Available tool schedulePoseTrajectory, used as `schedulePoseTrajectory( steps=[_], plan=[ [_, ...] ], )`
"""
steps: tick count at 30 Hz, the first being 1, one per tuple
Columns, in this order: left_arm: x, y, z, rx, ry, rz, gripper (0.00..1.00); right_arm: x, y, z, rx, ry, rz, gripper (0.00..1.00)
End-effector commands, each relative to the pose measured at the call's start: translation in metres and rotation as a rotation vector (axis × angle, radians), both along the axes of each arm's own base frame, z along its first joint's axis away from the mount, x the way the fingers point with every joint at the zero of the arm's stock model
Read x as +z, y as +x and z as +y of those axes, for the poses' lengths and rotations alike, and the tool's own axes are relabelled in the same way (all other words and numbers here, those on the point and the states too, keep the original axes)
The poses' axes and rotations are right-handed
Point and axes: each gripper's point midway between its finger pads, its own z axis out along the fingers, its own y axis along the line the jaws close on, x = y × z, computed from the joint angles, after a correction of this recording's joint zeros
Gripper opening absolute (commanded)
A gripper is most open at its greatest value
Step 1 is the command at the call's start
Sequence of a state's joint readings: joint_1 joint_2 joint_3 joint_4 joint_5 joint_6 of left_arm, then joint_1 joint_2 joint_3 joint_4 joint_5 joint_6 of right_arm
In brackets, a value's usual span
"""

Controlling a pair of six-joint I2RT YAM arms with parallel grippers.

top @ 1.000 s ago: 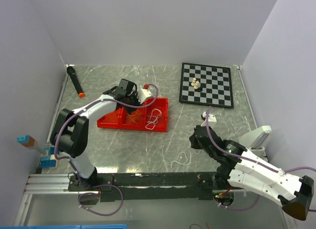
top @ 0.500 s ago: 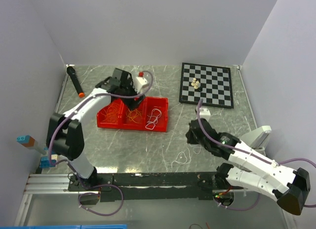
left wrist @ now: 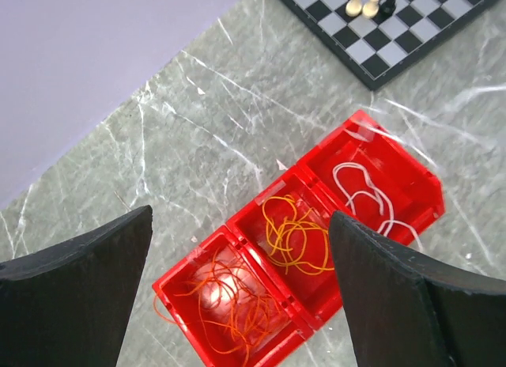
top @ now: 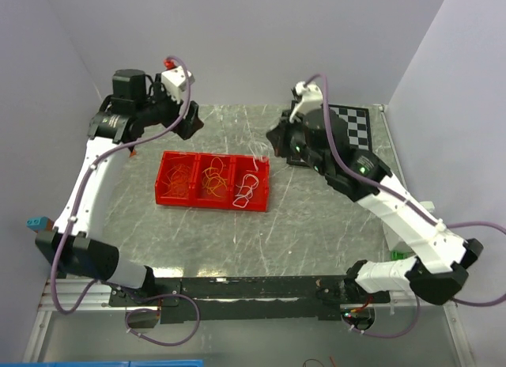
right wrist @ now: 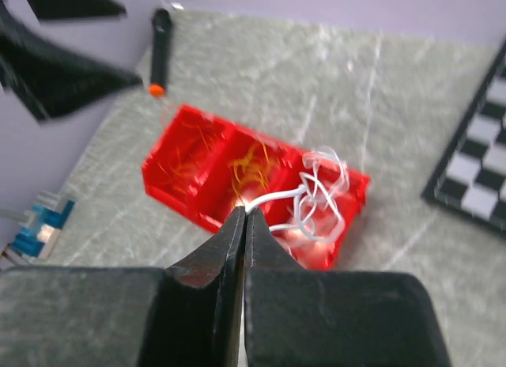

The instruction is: Untangle the cables

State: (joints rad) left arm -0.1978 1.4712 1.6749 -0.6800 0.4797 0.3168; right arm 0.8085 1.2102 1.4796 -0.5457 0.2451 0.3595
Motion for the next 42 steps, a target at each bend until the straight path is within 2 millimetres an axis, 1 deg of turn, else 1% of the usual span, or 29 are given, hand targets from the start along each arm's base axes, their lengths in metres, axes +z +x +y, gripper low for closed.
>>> schedulePoseTrajectory(
  steps=[1,3,6,9,10,12,14,15,17,19,26,30,33,39,40,42],
  plan=[
    [0.019,-0.018,0.005,-0.003,-0.073,-0.032,0.97,0.044,0.012,0.016,0.063,-0.011,-0.095,0.0],
    [0.018,-0.017,0.01,0.014,-0.081,-0.033,0.97,0.048,0.018,0.022,0.071,-0.017,-0.101,0.0],
    [0.021,-0.016,0.018,0.037,-0.105,-0.03,0.97,0.039,0.029,0.034,0.085,-0.027,-0.083,0.0],
    [0.024,-0.008,0.029,0.079,-0.136,0.001,0.97,0.023,0.038,0.042,0.094,-0.024,-0.051,0.0],
    [0.023,-0.002,0.031,0.078,-0.153,0.029,0.97,0.016,0.041,0.044,0.096,-0.028,-0.038,0.0],
    [0.022,0.006,0.043,0.086,-0.176,0.069,0.97,0.003,0.047,0.047,0.1,-0.028,-0.012,0.0],
    [0.022,0.012,0.046,0.093,-0.188,0.081,0.97,-0.007,0.052,0.048,0.102,-0.03,0.008,0.0],
    [0.023,0.016,0.059,0.12,-0.194,0.079,0.97,-0.012,0.055,0.048,0.1,-0.034,0.018,0.0],
    [0.024,0.017,0.062,0.125,-0.205,0.071,0.97,-0.022,0.06,0.048,0.101,-0.042,0.037,0.0],
    [0.024,0.016,0.065,0.133,-0.208,0.055,0.97,-0.027,0.064,0.047,0.098,-0.043,0.048,0.0],
    [0.025,0.016,0.071,0.161,-0.197,0.016,0.97,-0.038,0.076,0.047,0.1,-0.044,0.073,0.0],
    [0.029,0.018,0.075,0.178,-0.202,0.005,0.97,-0.05,0.081,0.051,0.107,-0.053,0.094,0.0],
    [0.028,0.019,0.078,0.187,-0.208,0.004,0.97,-0.065,0.083,0.052,0.109,-0.073,0.121,0.0],
    [0.02,0.024,0.085,0.206,-0.212,0.028,0.97,-0.114,0.077,0.05,0.097,-0.097,0.204,0.0],
    [0.018,0.024,0.084,0.205,-0.214,0.033,0.97,-0.122,0.074,0.053,0.118,-0.093,0.222,0.0],
    [0.017,0.025,0.085,0.205,-0.217,0.037,0.97,-0.138,0.075,0.053,0.117,-0.108,0.244,0.0]
  ],
)
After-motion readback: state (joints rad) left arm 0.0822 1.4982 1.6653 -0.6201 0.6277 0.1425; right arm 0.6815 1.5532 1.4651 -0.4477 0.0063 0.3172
